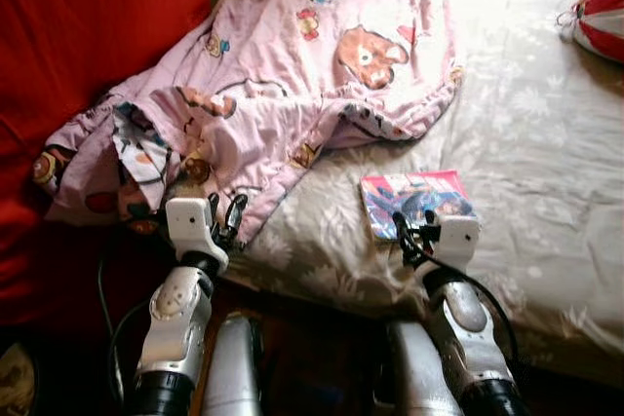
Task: Clean up the room
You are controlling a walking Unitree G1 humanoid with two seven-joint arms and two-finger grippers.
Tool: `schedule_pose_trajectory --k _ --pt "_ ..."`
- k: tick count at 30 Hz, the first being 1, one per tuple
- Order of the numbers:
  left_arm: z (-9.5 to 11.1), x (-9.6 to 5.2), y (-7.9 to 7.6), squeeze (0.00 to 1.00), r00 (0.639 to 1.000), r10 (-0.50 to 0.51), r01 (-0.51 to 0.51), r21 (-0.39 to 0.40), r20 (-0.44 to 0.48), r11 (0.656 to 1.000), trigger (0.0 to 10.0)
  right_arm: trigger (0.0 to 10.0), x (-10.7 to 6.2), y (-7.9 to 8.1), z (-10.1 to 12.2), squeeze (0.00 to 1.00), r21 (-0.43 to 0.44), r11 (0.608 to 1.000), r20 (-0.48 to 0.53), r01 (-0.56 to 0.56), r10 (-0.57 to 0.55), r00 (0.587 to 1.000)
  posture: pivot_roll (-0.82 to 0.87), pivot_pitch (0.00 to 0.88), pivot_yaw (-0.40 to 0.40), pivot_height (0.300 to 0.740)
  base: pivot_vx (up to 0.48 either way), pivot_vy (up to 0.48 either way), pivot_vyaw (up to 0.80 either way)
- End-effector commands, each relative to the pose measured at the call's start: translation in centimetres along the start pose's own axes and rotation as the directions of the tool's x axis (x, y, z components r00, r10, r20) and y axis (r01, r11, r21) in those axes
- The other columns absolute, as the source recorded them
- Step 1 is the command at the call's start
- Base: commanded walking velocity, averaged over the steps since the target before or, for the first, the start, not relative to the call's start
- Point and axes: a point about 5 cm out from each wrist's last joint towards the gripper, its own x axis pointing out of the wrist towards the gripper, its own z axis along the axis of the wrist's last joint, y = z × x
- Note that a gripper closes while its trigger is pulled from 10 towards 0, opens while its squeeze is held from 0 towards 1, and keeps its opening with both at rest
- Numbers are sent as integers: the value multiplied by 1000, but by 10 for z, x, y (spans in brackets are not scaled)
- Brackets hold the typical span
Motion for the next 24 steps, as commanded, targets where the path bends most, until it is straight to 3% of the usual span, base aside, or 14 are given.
schedule_pose_trajectory --k 1,17,24 --pt "-7 -6 5 0 999 16 -16 -8 -32 1000 10000 10000 -5 1 -9 0 7 1000 -29 -4 4 1000 47 267 28 580 319 0 0" --pt "-7 -5 1 0 999 7 -8 -13 -34 1000 10000 10000 -4 0 -6 0 11 1000 -23 1 -1 1000 50 298 27 580 326 0 0" --pt "-6 -6 6 0 999 24 -24 1 -34 1000 10000 10000 2 -2 -2 0 47 999 -12 25 -25 1000 57 306 42 580 0 0 0"
